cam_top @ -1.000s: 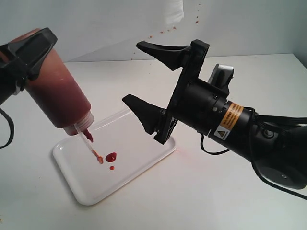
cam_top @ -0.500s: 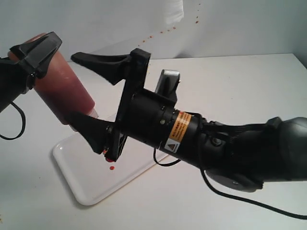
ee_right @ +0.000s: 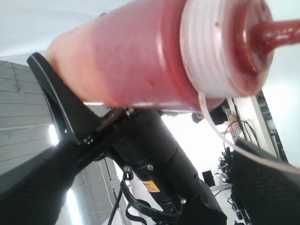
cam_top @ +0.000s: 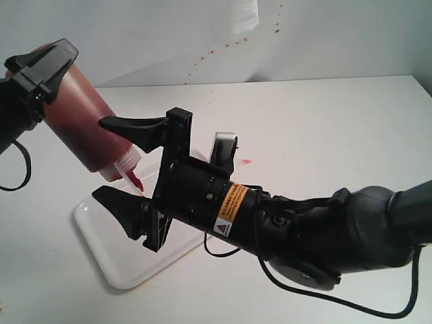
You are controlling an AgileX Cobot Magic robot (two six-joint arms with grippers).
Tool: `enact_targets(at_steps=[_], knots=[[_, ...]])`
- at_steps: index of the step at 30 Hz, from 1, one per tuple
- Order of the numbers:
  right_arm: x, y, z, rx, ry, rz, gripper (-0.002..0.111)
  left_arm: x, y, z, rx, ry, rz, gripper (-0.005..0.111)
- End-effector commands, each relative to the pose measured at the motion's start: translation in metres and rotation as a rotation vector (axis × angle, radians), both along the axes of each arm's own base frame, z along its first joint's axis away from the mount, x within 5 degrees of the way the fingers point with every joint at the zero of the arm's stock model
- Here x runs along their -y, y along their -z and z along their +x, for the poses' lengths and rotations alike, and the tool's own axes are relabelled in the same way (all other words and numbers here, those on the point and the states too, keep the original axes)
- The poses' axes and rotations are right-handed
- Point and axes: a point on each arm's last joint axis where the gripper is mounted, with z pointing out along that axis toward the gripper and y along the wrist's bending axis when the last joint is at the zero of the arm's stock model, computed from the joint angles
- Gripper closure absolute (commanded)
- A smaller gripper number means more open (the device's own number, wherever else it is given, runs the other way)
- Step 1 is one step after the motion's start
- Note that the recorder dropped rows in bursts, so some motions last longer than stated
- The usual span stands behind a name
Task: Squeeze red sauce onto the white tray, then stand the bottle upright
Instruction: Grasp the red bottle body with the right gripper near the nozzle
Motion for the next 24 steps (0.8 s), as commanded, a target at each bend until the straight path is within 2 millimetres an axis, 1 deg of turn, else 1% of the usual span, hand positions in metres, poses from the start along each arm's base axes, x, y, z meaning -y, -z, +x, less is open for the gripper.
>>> enact_targets(at_steps=[1, 5, 11, 18, 24], knots=[[-0.002, -0.002, 0.005, -0.007, 0.036, 0.022, 0.026, 0.007, -0.010, -0.002, 0.073, 0.071, -0.013, 0.107], [-0.007, -0.003, 0.012, -0.007, 0.059, 0.043, 0.026, 0.010, -0.009, -0.004, 0.079, 0.104, 0.019, 0.107], [-0.021, -0.004, 0.026, 0.004, 0.074, 0.069, 0.026, 0.014, -0.007, -0.006, 0.088, 0.155, 0.066, 0.107], [-0.022, 0.003, 0.029, -0.018, 0.089, 0.046, 0.026, 0.013, -0.008, -0.006, 0.088, 0.146, 0.062, 0.107], [-0.020, 0.013, 0.034, -0.056, 0.138, 0.048, 0.024, 0.014, -0.008, -0.007, 0.091, 0.152, 0.065, 0.107]])
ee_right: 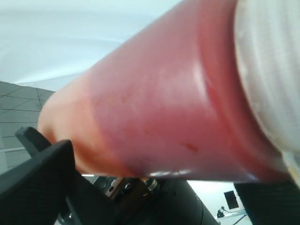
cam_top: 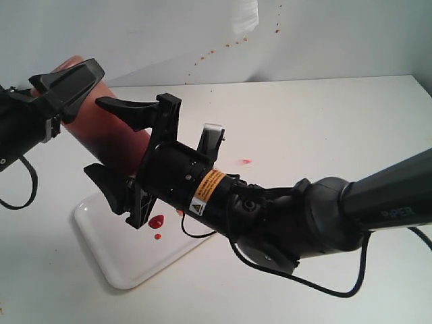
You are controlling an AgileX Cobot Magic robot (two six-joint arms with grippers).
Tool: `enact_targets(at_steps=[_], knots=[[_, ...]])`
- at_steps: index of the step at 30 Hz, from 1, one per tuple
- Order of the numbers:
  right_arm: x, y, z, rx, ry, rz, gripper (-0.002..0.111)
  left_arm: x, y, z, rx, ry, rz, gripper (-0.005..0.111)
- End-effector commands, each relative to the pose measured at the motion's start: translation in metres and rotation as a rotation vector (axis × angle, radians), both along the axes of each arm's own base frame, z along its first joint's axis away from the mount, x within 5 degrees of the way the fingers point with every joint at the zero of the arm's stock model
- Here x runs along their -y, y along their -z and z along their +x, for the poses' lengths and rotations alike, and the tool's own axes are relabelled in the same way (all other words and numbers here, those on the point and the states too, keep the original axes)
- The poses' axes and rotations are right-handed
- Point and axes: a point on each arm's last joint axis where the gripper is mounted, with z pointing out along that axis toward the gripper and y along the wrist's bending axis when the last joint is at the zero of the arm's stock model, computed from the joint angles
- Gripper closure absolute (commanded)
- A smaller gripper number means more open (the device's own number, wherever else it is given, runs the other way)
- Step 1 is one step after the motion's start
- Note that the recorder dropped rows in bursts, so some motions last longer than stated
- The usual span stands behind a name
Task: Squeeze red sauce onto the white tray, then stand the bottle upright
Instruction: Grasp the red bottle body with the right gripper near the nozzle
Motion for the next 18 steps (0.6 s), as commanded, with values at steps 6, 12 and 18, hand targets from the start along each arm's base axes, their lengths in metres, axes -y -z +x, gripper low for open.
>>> enact_targets(at_steps=[6, 12, 18], knots=[[0.010, 0.019, 0.008, -0.093, 0.122, -0.010, 0.023, 0.002, -0.012, -0.001, 0.072, 0.024, -0.050, 0.107], [0.019, 0.023, 0.016, -0.160, 0.249, 0.000, 0.023, 0.002, -0.012, -0.001, 0.076, 0.029, -0.040, 0.107], [0.019, 0.025, 0.017, -0.174, 0.258, -0.009, 0.023, 0.009, -0.008, -0.006, 0.109, 0.104, 0.057, 0.107]])
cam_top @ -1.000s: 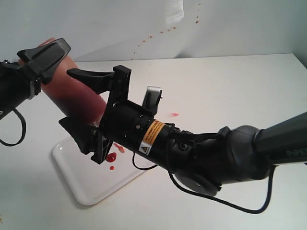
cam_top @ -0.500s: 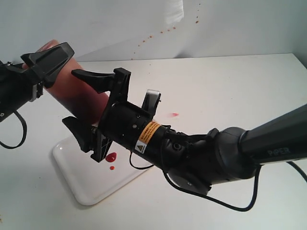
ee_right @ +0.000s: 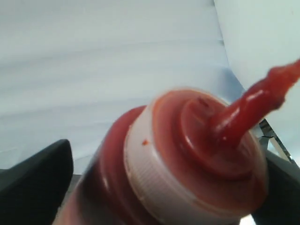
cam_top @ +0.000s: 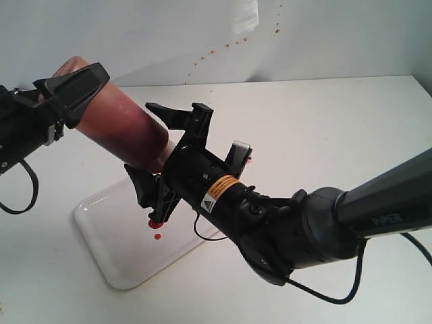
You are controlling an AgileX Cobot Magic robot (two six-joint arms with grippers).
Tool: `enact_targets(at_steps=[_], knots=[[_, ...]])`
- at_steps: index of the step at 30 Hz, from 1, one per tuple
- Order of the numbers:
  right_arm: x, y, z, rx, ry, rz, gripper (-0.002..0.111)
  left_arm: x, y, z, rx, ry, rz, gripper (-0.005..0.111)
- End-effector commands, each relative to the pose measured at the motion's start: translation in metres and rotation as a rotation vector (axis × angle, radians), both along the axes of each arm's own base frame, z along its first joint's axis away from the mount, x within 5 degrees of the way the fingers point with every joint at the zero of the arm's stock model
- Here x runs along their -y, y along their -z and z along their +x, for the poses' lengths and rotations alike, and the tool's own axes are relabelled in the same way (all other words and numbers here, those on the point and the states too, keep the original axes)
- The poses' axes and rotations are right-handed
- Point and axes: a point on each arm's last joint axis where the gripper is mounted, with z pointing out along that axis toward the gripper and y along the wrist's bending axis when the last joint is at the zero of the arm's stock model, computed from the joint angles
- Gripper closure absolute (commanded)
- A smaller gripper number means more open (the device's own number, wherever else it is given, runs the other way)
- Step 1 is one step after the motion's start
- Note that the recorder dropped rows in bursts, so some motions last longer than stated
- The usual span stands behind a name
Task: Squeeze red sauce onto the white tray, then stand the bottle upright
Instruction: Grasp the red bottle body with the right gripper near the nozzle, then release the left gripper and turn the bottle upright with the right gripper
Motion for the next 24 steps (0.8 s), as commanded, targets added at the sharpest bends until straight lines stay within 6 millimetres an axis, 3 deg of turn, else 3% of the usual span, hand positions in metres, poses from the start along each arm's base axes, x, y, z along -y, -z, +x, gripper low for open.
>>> enact_targets(at_steps=[1, 12, 17, 20, 24], knots=[[0.0025, 0.0012, 0.0007, 0.005, 0.016, -0.009, 0.024, 0.0065, -0.0086, -0.0041, 0.094, 0.076, 0.027, 0.107], [0.0073, 0.0013, 0.0051, -0.024, 0.086, 0.020, 0.041, 0.0068, -0.0085, -0.0043, 0.140, 0.070, 0.085, 0.107], [0.0088, 0.0014, 0.0063, -0.032, 0.107, 0.028, 0.062, 0.0070, -0.0084, -0.0044, 0.140, 0.073, 0.087, 0.104], [0.0093, 0.0015, 0.0068, -0.018, 0.115, 0.011, 0.075, 0.0069, -0.0079, -0.0048, 0.138, 0.073, 0.087, 0.098], [0.0093, 0.0015, 0.0068, 0.043, 0.117, -0.056, 0.084, 0.0086, -0.0072, -0.0060, 0.140, 0.095, 0.101, 0.077]])
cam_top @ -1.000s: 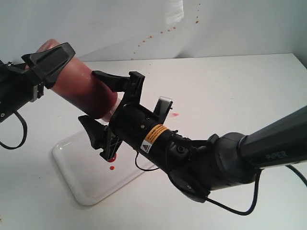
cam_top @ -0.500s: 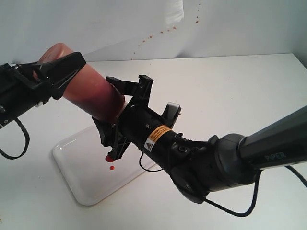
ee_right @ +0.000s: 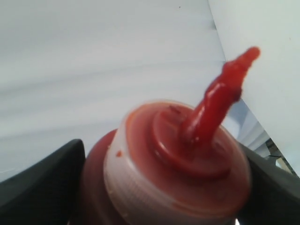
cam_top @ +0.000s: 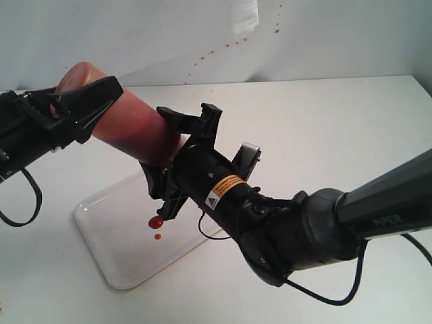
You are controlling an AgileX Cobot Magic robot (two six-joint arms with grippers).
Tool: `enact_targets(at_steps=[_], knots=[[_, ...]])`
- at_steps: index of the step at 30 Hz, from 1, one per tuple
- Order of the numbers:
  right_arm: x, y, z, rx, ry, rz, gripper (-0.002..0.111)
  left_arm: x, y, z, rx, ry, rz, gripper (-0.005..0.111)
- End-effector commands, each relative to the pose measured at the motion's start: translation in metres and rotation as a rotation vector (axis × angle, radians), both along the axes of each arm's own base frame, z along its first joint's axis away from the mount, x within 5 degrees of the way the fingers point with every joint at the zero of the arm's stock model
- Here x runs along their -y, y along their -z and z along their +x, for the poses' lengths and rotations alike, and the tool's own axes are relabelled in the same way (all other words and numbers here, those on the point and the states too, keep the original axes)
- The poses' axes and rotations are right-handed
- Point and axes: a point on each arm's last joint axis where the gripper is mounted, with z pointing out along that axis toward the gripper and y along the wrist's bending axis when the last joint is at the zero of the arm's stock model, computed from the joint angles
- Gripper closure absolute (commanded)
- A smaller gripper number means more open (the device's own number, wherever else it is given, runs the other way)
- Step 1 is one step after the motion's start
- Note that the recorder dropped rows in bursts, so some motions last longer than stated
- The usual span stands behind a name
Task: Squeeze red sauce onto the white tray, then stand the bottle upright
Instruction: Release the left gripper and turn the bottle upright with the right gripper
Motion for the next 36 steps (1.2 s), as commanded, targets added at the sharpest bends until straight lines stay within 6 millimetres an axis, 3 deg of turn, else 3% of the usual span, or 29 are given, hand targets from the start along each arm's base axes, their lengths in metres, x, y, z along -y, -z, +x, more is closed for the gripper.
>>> enact_targets(at_steps=[1, 7, 11, 18, 22, 30, 36], knots=[[0.003, -0.003, 0.003, 0.059, 0.037, -0.037, 0.086, 0.003, -0.007, -0.002, 0.051, 0.040, -0.008, 0.071], [0.003, -0.002, 0.003, 0.103, 0.036, -0.106, 0.089, 0.006, -0.006, -0.004, 0.052, 0.080, 0.018, 0.024], [0.003, -0.002, 0.003, 0.113, 0.036, -0.119, 0.093, 0.007, -0.002, -0.005, 0.028, 0.094, 0.053, 0.008], [0.002, -0.002, 0.002, 0.173, 0.024, -0.186, 0.098, 0.004, 0.009, -0.002, -0.067, 0.042, 0.127, 0.004], [0.005, -0.002, 0.004, 0.265, 0.033, -0.289, 0.098, 0.000, 0.002, -0.001, -0.059, -0.017, 0.120, 0.004], [0.016, -0.006, 0.017, 0.499, 0.034, -0.503, 0.098, -0.032, -0.023, -0.006, -0.049, -0.222, 0.167, 0.004], [0.020, -0.014, 0.026, 0.713, -0.027, -0.604, 0.098, -0.047, -0.024, -0.014, -0.164, -0.362, 0.265, 0.004]])
